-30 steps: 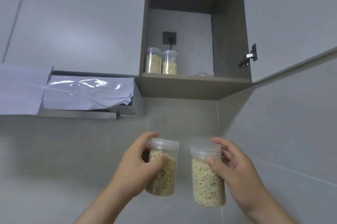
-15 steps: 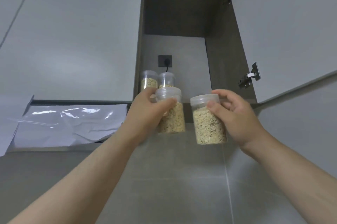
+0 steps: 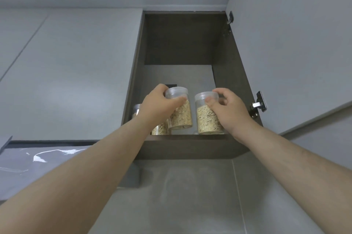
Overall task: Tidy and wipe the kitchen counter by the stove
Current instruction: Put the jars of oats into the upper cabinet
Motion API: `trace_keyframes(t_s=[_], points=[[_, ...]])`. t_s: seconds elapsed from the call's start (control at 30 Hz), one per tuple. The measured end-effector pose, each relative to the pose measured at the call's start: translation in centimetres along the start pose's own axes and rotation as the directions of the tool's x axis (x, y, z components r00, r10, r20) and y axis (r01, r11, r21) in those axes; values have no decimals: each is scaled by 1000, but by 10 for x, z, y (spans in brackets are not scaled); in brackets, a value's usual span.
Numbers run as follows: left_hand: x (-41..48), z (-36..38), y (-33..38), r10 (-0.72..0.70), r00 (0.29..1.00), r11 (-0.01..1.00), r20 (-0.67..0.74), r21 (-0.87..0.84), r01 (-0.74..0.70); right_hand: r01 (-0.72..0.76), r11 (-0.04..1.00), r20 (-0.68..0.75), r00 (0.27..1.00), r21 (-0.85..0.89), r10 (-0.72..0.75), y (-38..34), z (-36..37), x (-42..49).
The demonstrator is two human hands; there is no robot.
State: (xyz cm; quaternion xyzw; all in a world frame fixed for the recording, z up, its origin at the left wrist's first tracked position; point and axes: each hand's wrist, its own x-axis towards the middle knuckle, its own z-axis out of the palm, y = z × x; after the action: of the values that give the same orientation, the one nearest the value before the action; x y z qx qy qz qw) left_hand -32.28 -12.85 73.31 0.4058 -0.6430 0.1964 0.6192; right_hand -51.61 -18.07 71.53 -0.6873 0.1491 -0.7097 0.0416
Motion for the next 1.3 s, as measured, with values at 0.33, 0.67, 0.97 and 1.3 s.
trace_keyframes(t_s=[0.33,0.67,0.97,1.3], points=[[9,29,1,-8,1000,951,20,308,2,-69,995,80,994,-72,75,38,-1,22],[16,38,-10,156,987,750,-27,654,-101,-176,984,274,945,-35,179,46,-4,26],[37,27,-37,17,977,946,215,313,-86,-123,992,354,927,-25,124,43,-10,19],[40,27,-42,59,977,944,203,307,-120,-103,991,361,924,-84,127,47,-8,20]])
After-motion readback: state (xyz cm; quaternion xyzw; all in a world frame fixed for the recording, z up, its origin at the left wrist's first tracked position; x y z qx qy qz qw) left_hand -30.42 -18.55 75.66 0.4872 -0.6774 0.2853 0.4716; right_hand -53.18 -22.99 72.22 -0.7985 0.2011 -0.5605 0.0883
